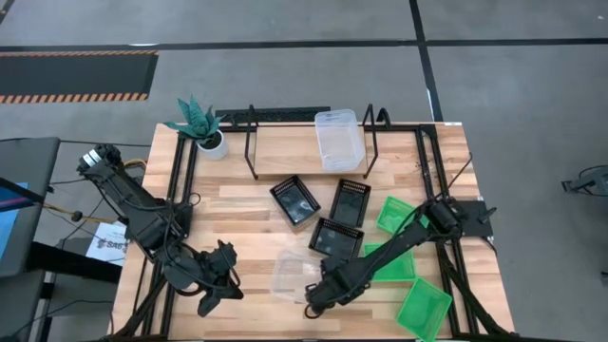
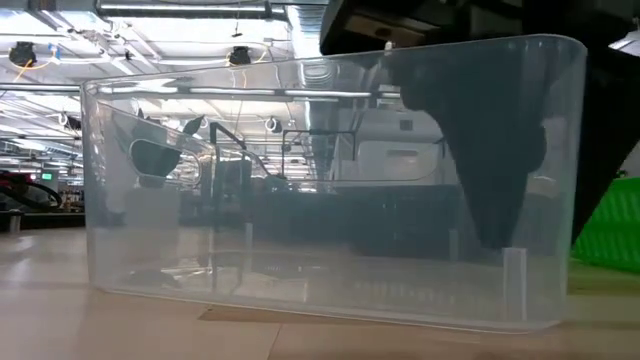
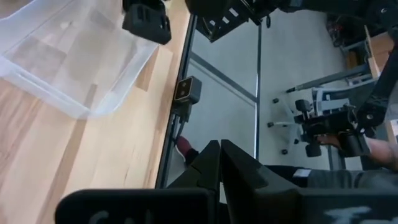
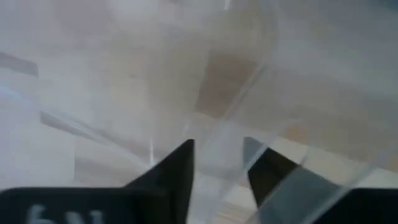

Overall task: Stack baskets on shelf by color
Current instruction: Stack the transparent bin on top of the stacked transparent bins on the shelf

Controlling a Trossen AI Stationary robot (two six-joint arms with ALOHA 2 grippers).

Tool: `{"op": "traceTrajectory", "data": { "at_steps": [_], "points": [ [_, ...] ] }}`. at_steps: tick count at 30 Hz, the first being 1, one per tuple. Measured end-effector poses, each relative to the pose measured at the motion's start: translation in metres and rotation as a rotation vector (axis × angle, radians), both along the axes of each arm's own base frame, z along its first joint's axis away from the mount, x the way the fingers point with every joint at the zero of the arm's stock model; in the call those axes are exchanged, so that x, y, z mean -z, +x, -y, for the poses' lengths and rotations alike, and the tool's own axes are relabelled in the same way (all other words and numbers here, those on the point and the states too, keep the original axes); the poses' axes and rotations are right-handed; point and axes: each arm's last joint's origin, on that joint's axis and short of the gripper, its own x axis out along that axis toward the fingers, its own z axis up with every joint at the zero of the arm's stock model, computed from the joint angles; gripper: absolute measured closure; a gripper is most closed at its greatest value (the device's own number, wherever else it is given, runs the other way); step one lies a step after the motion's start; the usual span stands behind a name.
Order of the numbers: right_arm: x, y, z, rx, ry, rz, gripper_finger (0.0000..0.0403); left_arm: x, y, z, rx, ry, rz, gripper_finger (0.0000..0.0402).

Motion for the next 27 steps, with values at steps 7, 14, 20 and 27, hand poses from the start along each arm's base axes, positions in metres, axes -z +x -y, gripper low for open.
{"op": "traceTrajectory", "data": {
  "at_steps": [7, 14, 20, 27],
  "points": [
    [-0.005, 0.005, 0.006, -0.056, 0.010, 0.041, 0.0389, 0.002, -0.001, 0.000, 0.016, 0.007, -0.022, 0.0401],
    [-0.040, 0.017, 0.019, -0.100, 0.013, 0.211, 0.0397, 0.002, -0.002, 0.001, 0.069, -0.011, -0.047, 0.0401],
    [-0.116, 0.004, 0.044, -0.212, -0.060, 0.305, 0.0399, -0.006, -0.008, -0.003, 0.105, -0.052, -0.035, 0.0401],
    [-0.200, -0.052, 0.132, -0.339, -0.395, 0.171, 0.0400, -0.030, -0.021, -0.025, 0.019, -0.006, 0.138, 0.0401]
  ]
}}
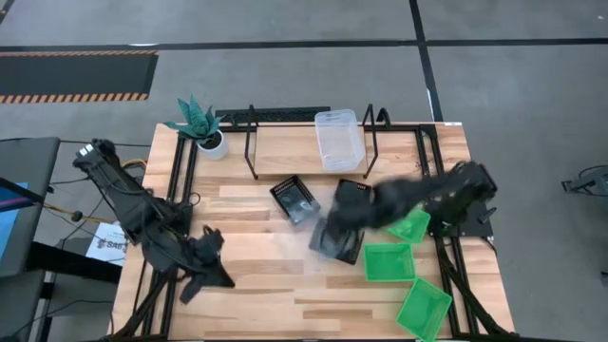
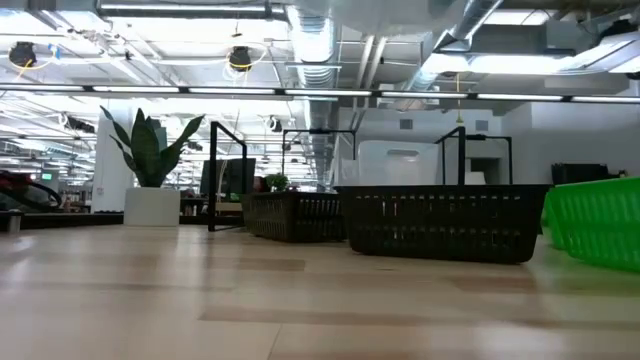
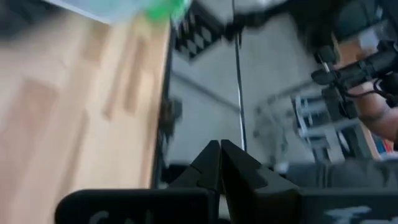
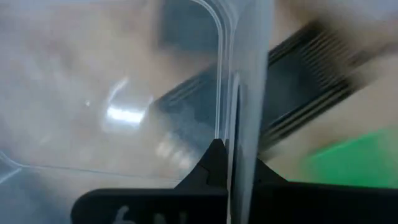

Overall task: Stack baskets on shelf by color
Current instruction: Stack the transparent bin on top of the stacked transparent bins on the shelf

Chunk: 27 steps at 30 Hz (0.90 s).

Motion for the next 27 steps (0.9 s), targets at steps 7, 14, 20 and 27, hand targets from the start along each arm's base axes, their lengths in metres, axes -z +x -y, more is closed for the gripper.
{"op": "traceTrajectory", "data": {
  "at_steps": [7, 14, 20, 27],
  "points": [
    [-0.043, -0.033, 0.125, -0.180, -0.288, -0.075, 0.0400, -0.020, -0.006, -0.038, -0.302, 0.108, 0.182, 0.0399],
    [-0.062, -0.066, 0.248, -0.403, -0.478, -0.061, 0.0400, -0.036, -0.009, -0.085, -0.688, 0.194, 0.287, 0.0340],
    [-0.071, -0.094, 0.312, -0.478, -0.548, 0.152, 0.0400, -0.043, -0.014, -0.112, -0.903, 0.219, 0.320, 0.0266],
    [-0.058, -0.096, 0.340, -0.615, -0.583, 0.141, 0.0400, -0.043, -0.009, -0.126, -1.012, 0.233, 0.311, 0.0226]
  ]
}}
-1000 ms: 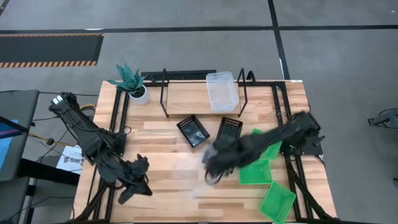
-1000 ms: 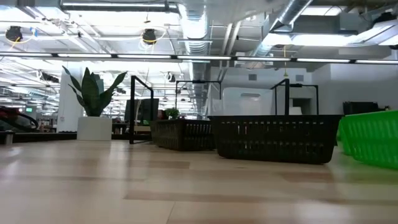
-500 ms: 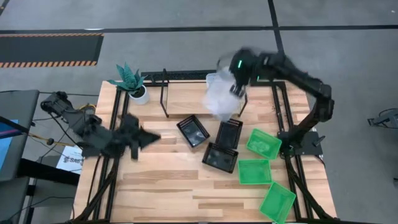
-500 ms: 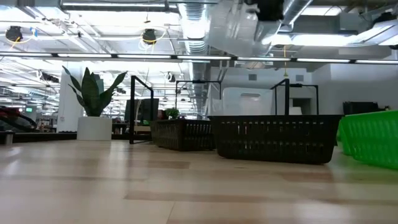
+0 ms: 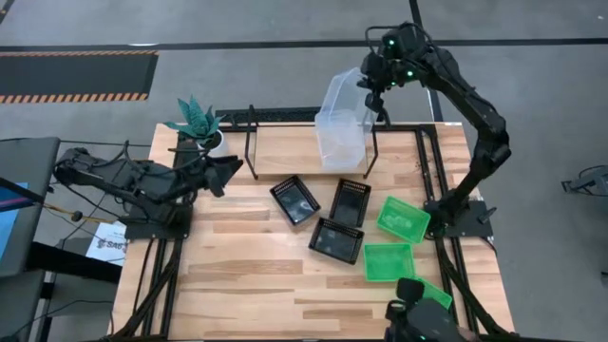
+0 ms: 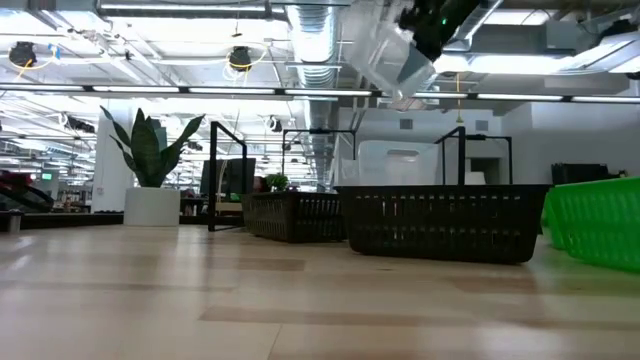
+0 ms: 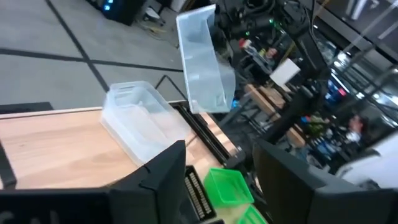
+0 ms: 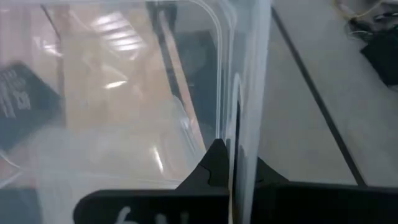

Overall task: Stack baskets on shelf by color
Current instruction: Stack the transparent bin on top of the stacked transparent bins on the shelf

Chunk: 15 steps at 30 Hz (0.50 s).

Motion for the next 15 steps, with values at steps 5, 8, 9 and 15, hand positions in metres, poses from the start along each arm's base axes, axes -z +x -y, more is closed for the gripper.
{"op": "traceTrajectory", "data": {
  "at_steps": [5, 8, 9, 15],
  "points": [
    [0.023, 0.011, 0.017, -0.063, 0.002, -0.089, 0.0400, 0.001, 0.003, -0.006, -0.038, -0.003, -0.006, 0.0227],
    [0.039, 0.019, 0.025, -0.088, 0.034, -0.134, 0.0400, 0.002, 0.005, -0.008, -0.054, -0.001, -0.016, 0.0228],
    [0.044, 0.021, 0.027, -0.098, 0.045, -0.150, 0.0400, 0.003, 0.005, -0.009, -0.059, 0.000, -0.018, 0.0228],
    [0.062, 0.032, 0.031, -0.195, 0.047, -0.220, 0.0399, 0.003, 0.006, -0.012, -0.077, -0.001, -0.023, 0.0228]
  ]
}}
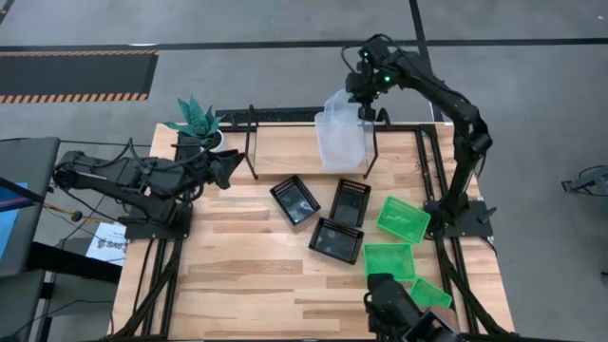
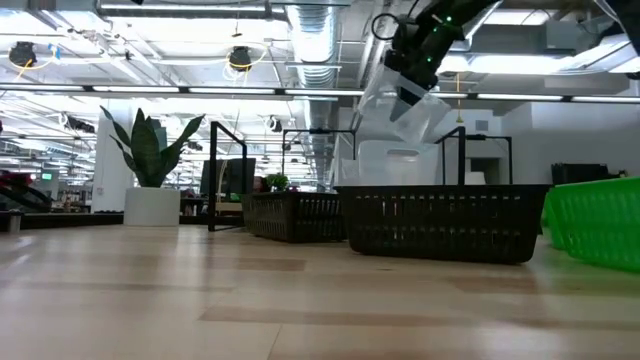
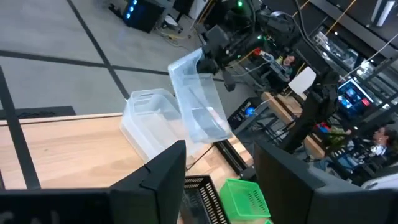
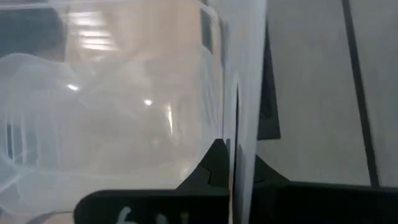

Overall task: Stack baskets on shelf by color
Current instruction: Stack the transparent bin on top of the stacked transparent bins on the shelf

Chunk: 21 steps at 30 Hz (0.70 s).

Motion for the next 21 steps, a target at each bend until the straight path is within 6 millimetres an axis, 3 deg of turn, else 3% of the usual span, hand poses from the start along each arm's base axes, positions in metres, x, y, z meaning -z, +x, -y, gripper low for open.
{"op": "traceTrajectory", "data": {
  "at_steps": [9, 21],
  "points": [
    [-0.0011, 0.0030, -0.0024, -0.082, -0.047, -0.004, 0.0392, 0.0002, 0.0000, -0.0005, -0.010, -0.026, 0.017, 0.0229],
    [0.0019, 0.0048, -0.0012, -0.119, -0.084, -0.008, 0.0323, 0.0002, 0.0000, -0.0004, -0.012, -0.038, 0.026, 0.0229]
  ]
}}
